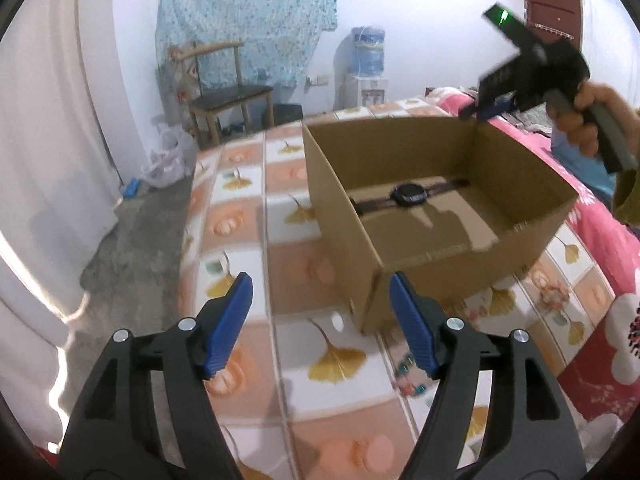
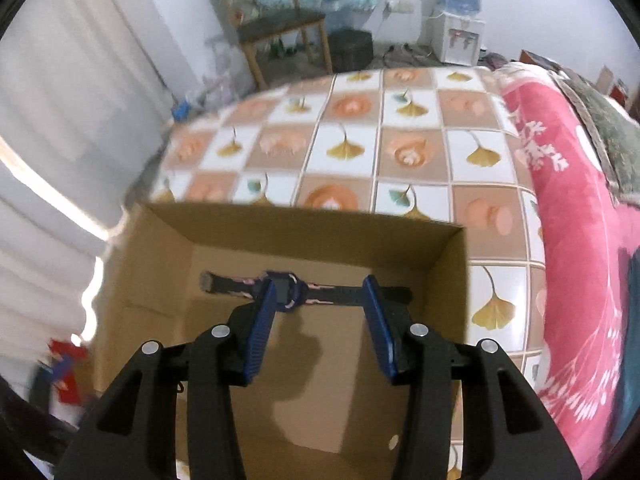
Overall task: Organize jewelry
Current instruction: 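Withdraw right gripper from the box while left gripper moves to the multicolour bead bracelet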
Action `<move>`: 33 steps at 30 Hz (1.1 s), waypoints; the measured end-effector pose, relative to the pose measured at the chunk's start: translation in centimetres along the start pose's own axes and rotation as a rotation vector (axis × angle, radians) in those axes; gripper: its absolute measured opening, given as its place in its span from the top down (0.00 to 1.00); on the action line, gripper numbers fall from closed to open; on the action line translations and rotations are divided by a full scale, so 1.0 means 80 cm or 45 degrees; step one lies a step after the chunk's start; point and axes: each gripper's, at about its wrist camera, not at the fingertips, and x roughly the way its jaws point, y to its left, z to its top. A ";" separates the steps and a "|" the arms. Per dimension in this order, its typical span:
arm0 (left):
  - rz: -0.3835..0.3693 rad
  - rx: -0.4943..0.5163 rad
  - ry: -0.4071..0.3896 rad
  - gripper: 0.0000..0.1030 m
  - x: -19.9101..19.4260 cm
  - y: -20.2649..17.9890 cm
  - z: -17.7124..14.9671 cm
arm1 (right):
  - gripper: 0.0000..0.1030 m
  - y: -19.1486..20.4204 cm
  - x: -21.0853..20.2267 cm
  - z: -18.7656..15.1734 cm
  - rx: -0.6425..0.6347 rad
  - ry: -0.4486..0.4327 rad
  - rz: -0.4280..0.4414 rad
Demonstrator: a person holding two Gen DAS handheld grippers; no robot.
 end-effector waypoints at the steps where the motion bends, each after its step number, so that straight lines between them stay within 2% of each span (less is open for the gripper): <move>1: -0.008 -0.011 0.008 0.33 -0.001 -0.002 -0.006 | 0.57 -0.005 -0.009 0.000 0.031 -0.016 0.032; 5: -0.043 -0.071 0.016 0.27 -0.009 -0.007 -0.026 | 0.57 -0.013 -0.034 -0.010 0.097 -0.041 0.136; 8: -0.055 -0.124 0.028 0.22 -0.009 -0.014 -0.043 | 0.57 -0.007 -0.060 -0.040 0.085 -0.079 0.218; 11: -0.107 -0.196 0.072 0.20 -0.002 -0.022 -0.067 | 0.42 0.003 -0.083 -0.097 0.044 -0.141 0.297; 12: -0.118 -0.207 0.101 0.19 0.003 -0.027 -0.077 | 0.42 0.007 -0.085 -0.121 0.027 -0.154 0.293; 14: -0.111 -0.191 0.148 0.19 0.010 -0.040 -0.096 | 0.42 0.015 -0.078 -0.175 -0.031 -0.161 0.252; 17: -0.095 -0.148 0.208 0.19 0.022 -0.057 -0.119 | 0.42 0.027 -0.043 -0.255 -0.092 -0.113 0.119; 21: -0.044 -0.074 0.259 0.17 0.037 -0.076 -0.131 | 0.42 0.037 0.007 -0.323 -0.082 -0.034 0.061; 24: 0.002 -0.014 0.252 0.13 0.040 -0.085 -0.132 | 0.42 0.046 0.024 -0.341 -0.094 -0.024 0.028; 27: 0.005 -0.045 0.245 0.08 0.042 -0.084 -0.134 | 0.42 0.056 0.031 -0.345 -0.142 -0.047 -0.017; 33: 0.025 -0.060 0.210 0.07 0.039 -0.084 -0.135 | 0.46 0.079 0.039 -0.345 -0.264 -0.103 -0.113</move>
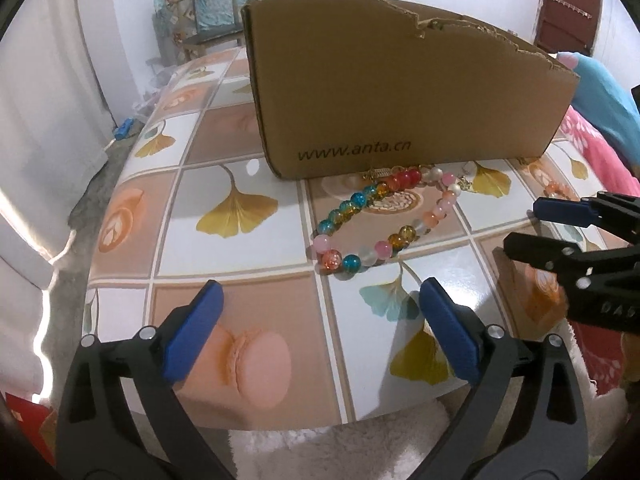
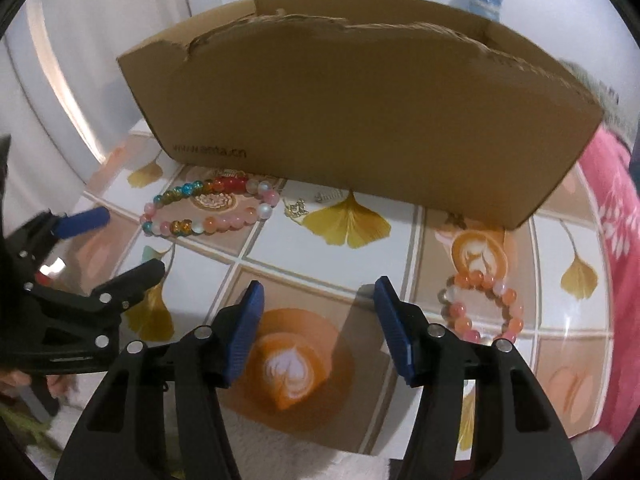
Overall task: Organize jewelry
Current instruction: 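Withdraw right gripper from the box while left gripper moves to the multicolour bead bracelet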
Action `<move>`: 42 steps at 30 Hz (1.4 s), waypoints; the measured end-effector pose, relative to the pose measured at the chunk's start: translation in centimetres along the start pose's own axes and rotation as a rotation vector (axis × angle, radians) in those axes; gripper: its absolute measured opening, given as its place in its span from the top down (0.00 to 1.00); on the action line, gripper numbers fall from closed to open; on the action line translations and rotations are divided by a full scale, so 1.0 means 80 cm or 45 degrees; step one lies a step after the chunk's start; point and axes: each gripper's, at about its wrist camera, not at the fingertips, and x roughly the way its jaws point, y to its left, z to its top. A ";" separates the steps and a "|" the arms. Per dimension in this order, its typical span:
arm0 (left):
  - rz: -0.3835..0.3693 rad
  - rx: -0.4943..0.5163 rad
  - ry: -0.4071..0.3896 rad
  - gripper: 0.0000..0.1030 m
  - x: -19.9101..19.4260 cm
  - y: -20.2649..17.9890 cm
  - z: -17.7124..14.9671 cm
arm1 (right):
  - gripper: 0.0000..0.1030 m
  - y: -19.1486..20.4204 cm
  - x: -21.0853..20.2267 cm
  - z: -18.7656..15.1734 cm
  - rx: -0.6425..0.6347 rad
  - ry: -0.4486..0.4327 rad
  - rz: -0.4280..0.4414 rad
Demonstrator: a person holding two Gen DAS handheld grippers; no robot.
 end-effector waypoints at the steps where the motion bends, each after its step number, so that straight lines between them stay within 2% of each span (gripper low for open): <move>1: 0.002 0.001 -0.008 0.07 0.000 -0.001 0.000 | 0.46 0.003 0.000 0.000 -0.014 -0.007 -0.003; 5: 0.000 0.008 -0.017 0.07 0.000 -0.002 0.000 | 0.45 0.009 -0.001 -0.001 -0.005 -0.028 -0.004; 8: -0.007 0.014 0.010 0.07 0.002 -0.001 0.005 | 0.31 0.011 0.000 -0.002 0.014 -0.023 -0.024; 10: -0.014 0.022 0.018 0.07 0.004 0.001 0.007 | 0.26 0.008 0.000 -0.003 0.029 -0.011 -0.022; 11: -0.018 0.025 0.019 0.07 0.004 0.002 0.007 | 0.19 0.008 0.001 -0.003 0.021 -0.001 -0.021; 15: -0.025 0.034 0.030 0.07 0.004 0.002 0.008 | 0.07 0.005 0.004 -0.003 0.029 0.024 -0.019; 22: -0.038 0.051 0.048 0.07 0.006 0.004 0.011 | 0.06 0.004 0.002 -0.005 0.042 0.003 -0.022; 24: -0.039 0.051 0.055 0.07 0.006 0.004 0.012 | 0.06 -0.008 -0.012 -0.020 0.042 -0.008 -0.024; 29: -0.046 0.058 0.067 0.07 0.008 0.006 0.015 | 0.06 -0.014 -0.015 -0.025 0.037 -0.013 -0.012; 32: -0.052 0.066 0.059 0.07 0.008 0.006 0.014 | 0.06 -0.027 -0.018 -0.026 0.055 -0.036 0.079; 34: -0.054 0.067 0.052 0.07 0.008 0.007 0.013 | 0.06 -0.045 -0.026 -0.026 0.133 -0.054 0.194; 38: -0.034 0.043 0.059 0.07 0.009 0.008 0.015 | 0.06 -0.072 -0.044 -0.026 0.269 -0.100 0.331; 42: -0.068 -0.042 -0.027 0.08 -0.009 0.021 0.018 | 0.07 -0.084 -0.061 -0.023 0.298 -0.167 0.411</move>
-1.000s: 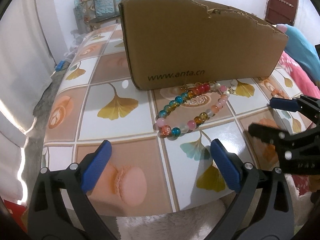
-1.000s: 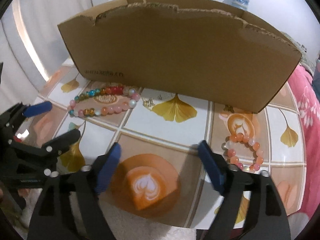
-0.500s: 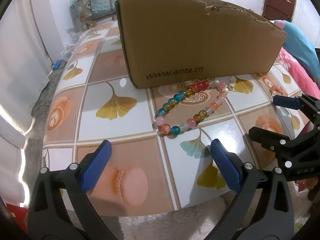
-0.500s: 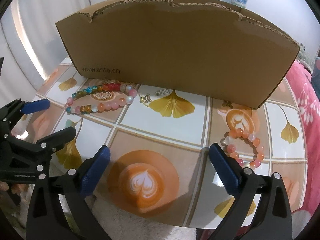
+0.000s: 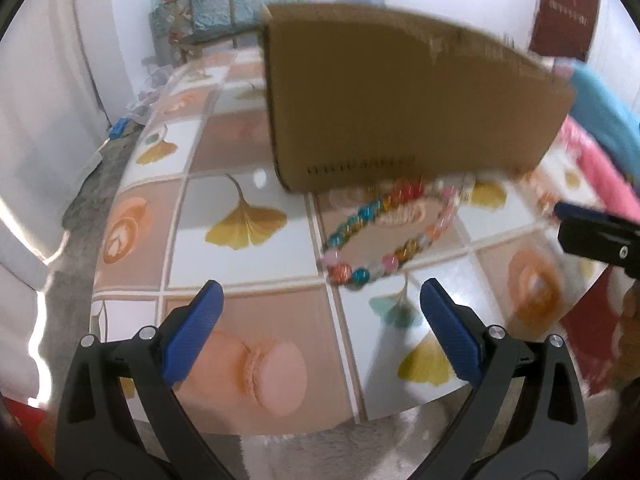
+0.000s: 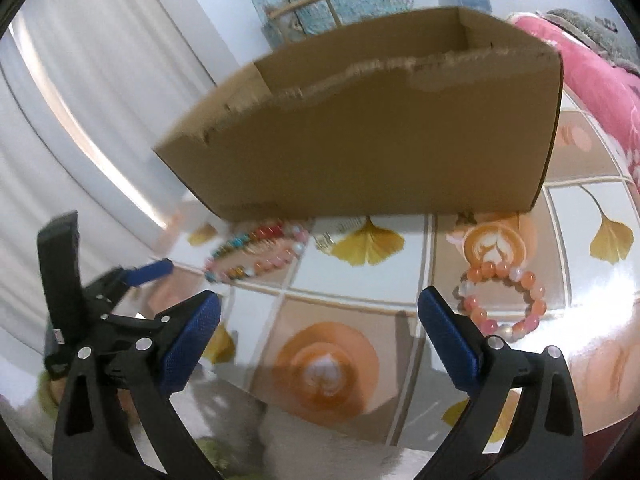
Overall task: Organize jewelry
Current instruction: 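Withdraw right gripper from the box while left gripper moves to the multicolour bead bracelet, then close left gripper on the multicolour bead bracelet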
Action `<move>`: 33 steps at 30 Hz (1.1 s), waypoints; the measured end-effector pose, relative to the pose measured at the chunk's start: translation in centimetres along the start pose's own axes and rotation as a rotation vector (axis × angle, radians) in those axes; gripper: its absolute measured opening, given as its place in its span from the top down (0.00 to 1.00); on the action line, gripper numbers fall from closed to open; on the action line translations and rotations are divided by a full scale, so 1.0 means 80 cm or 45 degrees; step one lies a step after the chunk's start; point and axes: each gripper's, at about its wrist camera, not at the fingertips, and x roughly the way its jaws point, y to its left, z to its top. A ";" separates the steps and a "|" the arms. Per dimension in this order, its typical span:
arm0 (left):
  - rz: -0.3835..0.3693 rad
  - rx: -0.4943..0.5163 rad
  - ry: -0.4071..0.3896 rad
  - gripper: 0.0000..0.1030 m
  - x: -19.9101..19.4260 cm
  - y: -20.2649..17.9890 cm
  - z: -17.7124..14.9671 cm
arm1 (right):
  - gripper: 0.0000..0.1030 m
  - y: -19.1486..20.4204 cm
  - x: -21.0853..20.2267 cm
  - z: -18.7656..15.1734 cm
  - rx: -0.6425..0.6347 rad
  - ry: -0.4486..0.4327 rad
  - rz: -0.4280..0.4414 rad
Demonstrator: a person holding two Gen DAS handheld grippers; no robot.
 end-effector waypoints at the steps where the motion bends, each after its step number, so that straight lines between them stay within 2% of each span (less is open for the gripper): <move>1: -0.013 -0.020 -0.022 0.08 -0.004 0.003 0.001 | 0.10 -0.002 -0.003 0.003 0.013 -0.006 0.040; 4: -0.056 -0.062 -0.094 0.11 -0.017 0.010 0.006 | 0.15 -0.007 -0.002 0.012 0.067 0.000 0.146; 6: -0.066 -0.062 -0.104 0.27 -0.017 0.010 0.010 | 0.23 -0.003 0.005 0.015 0.093 0.004 0.181; 7: -0.072 -0.058 -0.090 0.29 -0.014 0.009 0.013 | 0.25 -0.003 0.008 0.017 0.100 0.007 0.194; 9: -0.084 -0.057 -0.060 0.42 -0.004 0.008 0.016 | 0.31 0.000 0.014 0.017 0.104 0.012 0.192; 12: -0.080 -0.052 -0.015 0.55 0.010 0.007 0.022 | 0.45 0.009 0.026 0.017 0.107 0.021 0.190; 15: -0.064 -0.037 0.035 0.60 0.023 0.007 0.023 | 0.52 0.015 0.035 0.021 0.094 0.031 0.171; 19: -0.012 0.044 0.043 0.61 0.025 -0.003 0.022 | 0.63 0.020 0.044 0.028 0.081 0.045 0.152; 23: -0.019 0.100 0.034 0.75 0.022 -0.010 0.019 | 0.73 0.027 0.057 0.032 0.061 0.065 0.100; 27: -0.042 0.127 0.025 0.90 0.016 -0.014 0.014 | 0.80 0.032 0.062 0.034 0.046 0.074 0.068; 33: -0.099 0.153 0.023 0.91 0.007 -0.014 0.005 | 0.81 0.043 0.062 0.032 0.019 0.082 0.032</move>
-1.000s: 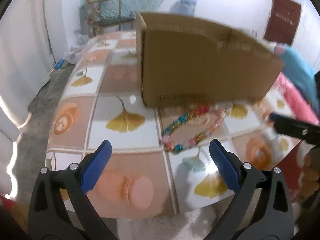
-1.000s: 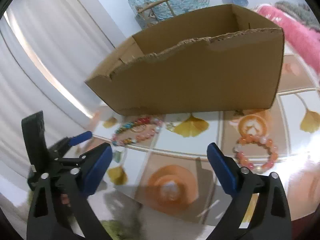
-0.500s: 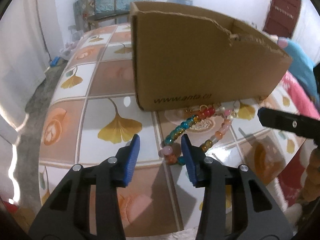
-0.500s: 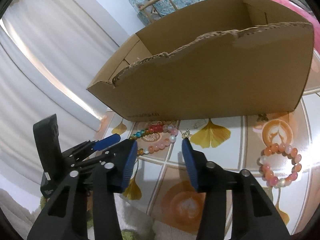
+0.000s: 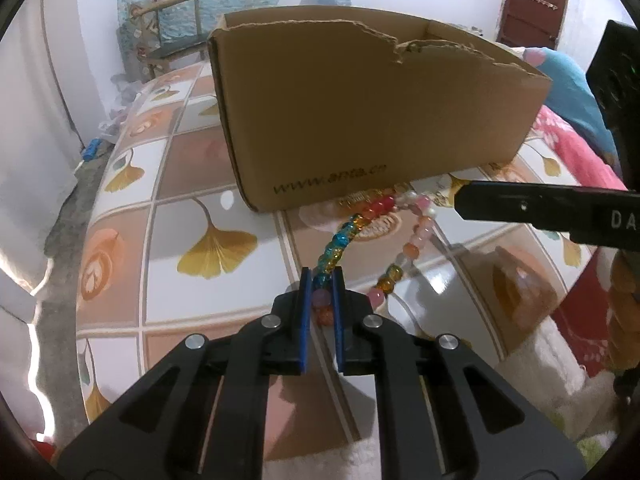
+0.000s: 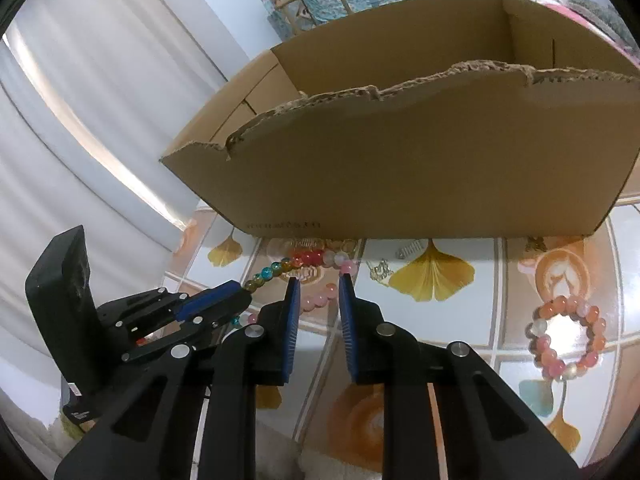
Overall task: Organize jewelry
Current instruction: 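Close left gripper on the multicolour bead bracelet, then lift the bead bracelet with the left gripper over the box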
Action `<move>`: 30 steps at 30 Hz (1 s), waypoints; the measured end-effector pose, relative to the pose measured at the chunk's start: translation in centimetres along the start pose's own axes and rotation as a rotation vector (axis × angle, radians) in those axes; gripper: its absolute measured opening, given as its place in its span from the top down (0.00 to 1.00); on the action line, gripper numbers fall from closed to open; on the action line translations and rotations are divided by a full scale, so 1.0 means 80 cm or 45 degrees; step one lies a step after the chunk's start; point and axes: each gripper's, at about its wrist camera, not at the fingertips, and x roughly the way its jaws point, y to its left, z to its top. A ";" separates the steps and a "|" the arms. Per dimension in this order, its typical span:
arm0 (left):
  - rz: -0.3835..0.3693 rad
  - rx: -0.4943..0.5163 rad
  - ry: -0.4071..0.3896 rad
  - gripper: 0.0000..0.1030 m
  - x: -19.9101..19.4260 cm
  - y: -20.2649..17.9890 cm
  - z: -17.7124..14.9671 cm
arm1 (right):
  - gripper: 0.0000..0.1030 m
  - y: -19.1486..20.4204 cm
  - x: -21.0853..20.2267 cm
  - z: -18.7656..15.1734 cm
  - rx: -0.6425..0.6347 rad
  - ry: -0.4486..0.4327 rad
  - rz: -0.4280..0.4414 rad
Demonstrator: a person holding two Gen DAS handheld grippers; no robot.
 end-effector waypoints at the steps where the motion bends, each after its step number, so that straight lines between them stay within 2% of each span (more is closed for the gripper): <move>1: -0.003 0.005 0.000 0.91 -0.001 -0.001 -0.001 | 0.81 0.001 0.000 -0.001 -0.002 0.001 -0.007; 11: -0.052 -0.020 -0.016 0.91 -0.017 0.002 -0.018 | 0.81 0.014 0.022 0.006 -0.045 0.047 -0.091; 30: -0.110 -0.050 -0.032 0.91 -0.009 0.020 -0.014 | 0.86 0.041 0.077 0.023 -0.153 0.163 -0.235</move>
